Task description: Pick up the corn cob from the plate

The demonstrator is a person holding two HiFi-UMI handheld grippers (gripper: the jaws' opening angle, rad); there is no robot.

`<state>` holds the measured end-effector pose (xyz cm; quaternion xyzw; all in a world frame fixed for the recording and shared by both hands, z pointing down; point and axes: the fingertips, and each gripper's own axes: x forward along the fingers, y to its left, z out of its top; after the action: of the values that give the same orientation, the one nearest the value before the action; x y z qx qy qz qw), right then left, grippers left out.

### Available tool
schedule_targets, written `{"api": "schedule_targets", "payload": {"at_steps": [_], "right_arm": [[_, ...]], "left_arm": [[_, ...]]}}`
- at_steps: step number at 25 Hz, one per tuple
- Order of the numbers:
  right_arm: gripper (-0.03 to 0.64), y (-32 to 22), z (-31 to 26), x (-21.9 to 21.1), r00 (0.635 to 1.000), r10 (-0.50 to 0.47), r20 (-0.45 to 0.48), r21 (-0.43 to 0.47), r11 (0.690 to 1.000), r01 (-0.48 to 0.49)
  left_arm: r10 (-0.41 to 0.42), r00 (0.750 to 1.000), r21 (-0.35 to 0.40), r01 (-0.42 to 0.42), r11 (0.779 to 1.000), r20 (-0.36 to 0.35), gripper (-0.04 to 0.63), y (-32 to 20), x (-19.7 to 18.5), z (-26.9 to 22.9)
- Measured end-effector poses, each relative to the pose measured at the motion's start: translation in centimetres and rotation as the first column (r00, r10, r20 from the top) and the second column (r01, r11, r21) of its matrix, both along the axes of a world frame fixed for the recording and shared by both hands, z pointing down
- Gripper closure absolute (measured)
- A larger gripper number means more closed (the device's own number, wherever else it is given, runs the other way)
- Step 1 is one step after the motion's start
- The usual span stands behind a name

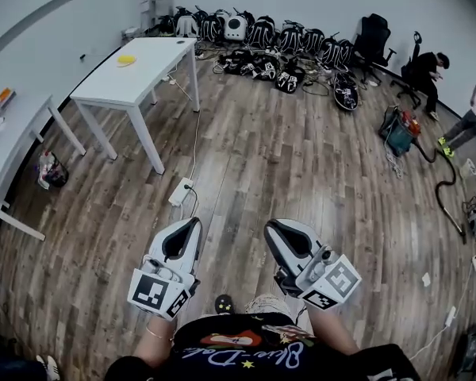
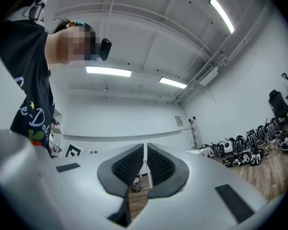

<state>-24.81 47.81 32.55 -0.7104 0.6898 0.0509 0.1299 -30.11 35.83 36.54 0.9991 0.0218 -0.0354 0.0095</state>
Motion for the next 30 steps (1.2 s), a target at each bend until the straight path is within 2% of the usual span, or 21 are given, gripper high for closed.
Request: {"api": "schedule_targets", "payload": {"at_steps": [4, 8, 13, 17, 22, 27, 30], "right_arm": [[0.601, -2.5, 1.6, 6.5, 0.999, -0.032, 0.032, -0.028, 0.999, 0.032], [0.601, -5.4, 1.9, 15.3, 0.997, -0.071, 0.037, -0.02, 0.997, 0.072], [0.601, -9.6, 0.4, 27.2, 0.984, -0.175, 0.043, 0.004, 0.984, 0.175], [0.601, -10.5, -0.2, 35.2, 0.972, -0.232, 0.04, 0.019, 0.973, 0.231], [0.601, -12.5, 1.3, 42.2, 0.963, -0.263, 0.067, -0.016, 0.964, 0.265], [0.601, -17.0, 3.1, 48.6, 0.968, -0.222, 0.115, -0.061, 0.971, 0.23], [0.601, -20.7, 3.3, 52.2, 0.964, -0.243, 0.11, -0.063, 0.966, 0.25]], "left_arm": [[-0.035, 0.998, -0.007, 0.035, 0.999, 0.044, 0.607, -2.1, 5.8, 1.1], [-0.104, 0.992, -0.005, 0.104, 0.995, 0.066, 0.607, -5.3, 12.9, 1.5], [-0.225, 0.974, 0.008, 0.224, 0.974, 0.024, 0.607, -9.4, 23.3, -0.5], [-0.3, 0.954, 0.007, 0.3, 0.954, 0.019, 0.607, -10.3, 30.5, -0.5], [-0.339, 0.938, -0.033, 0.342, 0.939, 0.068, 0.607, -11.7, 36.0, 0.5], [-0.41, 0.908, -0.027, 0.413, 0.91, 0.091, 0.607, -16.9, 40.3, 1.1], [-0.441, 0.893, -0.033, 0.445, 0.895, 0.084, 0.607, -21.0, 43.7, 1.6]]}}
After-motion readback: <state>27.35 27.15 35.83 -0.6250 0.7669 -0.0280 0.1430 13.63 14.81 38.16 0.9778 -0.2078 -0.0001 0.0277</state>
